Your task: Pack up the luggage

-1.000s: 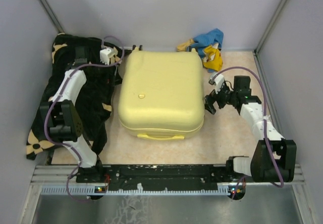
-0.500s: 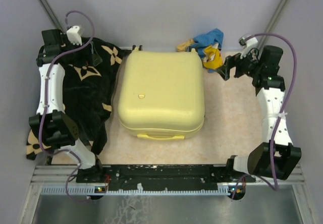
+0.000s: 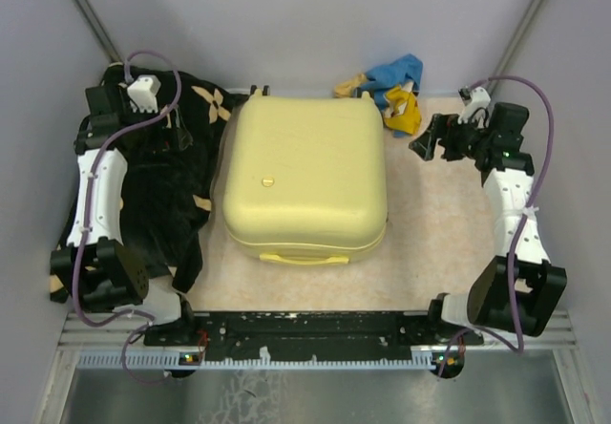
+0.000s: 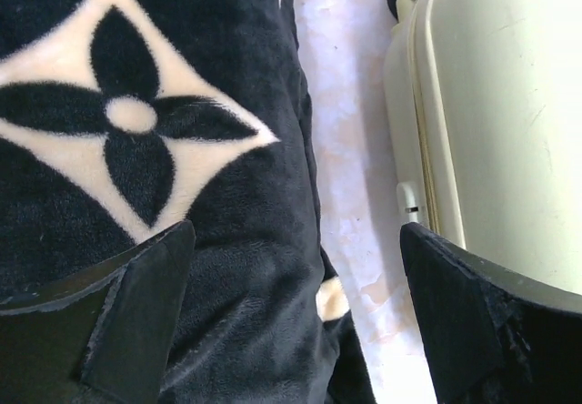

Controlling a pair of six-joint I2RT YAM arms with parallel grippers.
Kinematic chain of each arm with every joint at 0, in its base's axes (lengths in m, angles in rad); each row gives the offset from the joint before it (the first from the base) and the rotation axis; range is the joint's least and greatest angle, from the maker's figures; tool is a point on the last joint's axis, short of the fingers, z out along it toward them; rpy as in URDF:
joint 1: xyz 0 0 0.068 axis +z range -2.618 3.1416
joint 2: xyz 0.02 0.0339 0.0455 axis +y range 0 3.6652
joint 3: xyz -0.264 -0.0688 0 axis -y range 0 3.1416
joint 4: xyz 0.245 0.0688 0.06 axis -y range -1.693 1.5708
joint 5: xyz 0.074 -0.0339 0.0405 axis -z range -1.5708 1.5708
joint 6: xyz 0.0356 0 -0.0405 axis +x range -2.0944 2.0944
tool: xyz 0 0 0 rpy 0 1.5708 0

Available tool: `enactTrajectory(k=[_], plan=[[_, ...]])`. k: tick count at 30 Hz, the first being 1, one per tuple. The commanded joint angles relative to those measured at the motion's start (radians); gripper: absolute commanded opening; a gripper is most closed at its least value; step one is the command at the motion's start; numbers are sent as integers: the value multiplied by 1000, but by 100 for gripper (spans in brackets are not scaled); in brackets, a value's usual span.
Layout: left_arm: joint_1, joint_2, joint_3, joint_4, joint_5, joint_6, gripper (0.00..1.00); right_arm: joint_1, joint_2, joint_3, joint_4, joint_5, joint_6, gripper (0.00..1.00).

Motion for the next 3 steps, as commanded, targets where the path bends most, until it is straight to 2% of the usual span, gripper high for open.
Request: enactTrajectory(k=[1,3], plan=[[-3,-37,-9,35,-43,-21,100,-3,-40,19,65,11,25,99],[-2,-37,-5,38,-47,-24,100,-3,-35,21,72,11,27,99]])
